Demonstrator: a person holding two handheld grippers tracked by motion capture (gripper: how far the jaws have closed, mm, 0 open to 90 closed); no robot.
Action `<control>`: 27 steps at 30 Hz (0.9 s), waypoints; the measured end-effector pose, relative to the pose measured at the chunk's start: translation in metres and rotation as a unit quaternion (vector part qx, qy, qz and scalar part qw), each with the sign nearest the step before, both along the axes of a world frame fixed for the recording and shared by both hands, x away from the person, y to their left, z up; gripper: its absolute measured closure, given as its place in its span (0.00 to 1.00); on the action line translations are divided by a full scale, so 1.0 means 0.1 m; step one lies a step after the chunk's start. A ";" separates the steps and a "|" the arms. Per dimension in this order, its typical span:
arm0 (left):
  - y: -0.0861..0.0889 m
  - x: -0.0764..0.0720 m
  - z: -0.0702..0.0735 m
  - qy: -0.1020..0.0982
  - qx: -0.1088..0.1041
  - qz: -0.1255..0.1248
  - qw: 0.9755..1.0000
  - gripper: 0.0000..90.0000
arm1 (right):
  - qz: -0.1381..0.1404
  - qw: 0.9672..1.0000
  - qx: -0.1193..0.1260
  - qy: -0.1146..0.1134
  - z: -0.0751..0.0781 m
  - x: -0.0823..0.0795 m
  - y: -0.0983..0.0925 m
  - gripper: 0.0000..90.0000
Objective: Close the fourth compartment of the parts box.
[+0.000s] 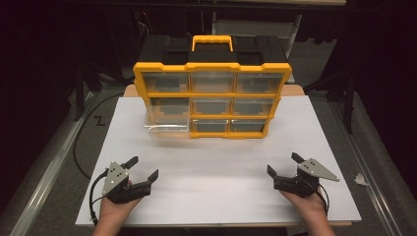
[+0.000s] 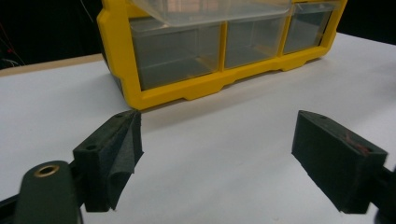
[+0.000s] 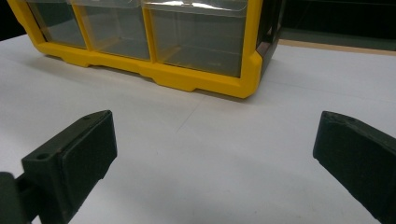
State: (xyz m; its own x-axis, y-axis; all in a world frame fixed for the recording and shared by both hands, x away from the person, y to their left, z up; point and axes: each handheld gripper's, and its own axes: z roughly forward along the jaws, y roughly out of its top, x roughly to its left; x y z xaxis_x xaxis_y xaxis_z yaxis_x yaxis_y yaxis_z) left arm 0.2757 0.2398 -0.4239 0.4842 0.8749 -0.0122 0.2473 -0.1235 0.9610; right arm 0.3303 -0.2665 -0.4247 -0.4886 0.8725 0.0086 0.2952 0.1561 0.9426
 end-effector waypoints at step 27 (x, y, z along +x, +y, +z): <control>0.05 -0.04 0.01 -0.017 -0.008 0.010 1.000 0.62 | 0.005 1.000 -0.002 0.002 -0.01 -0.01 0.06 0.03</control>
State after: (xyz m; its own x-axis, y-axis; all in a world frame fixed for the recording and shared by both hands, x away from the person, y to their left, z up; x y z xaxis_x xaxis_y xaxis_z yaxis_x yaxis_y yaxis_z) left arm 0.2717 0.2449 -0.4230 0.4669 0.8842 -0.0106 0.2169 -0.1028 0.9708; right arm 0.3290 -0.2607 -0.4255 -0.4981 0.8671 0.0075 0.2973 0.1626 0.9408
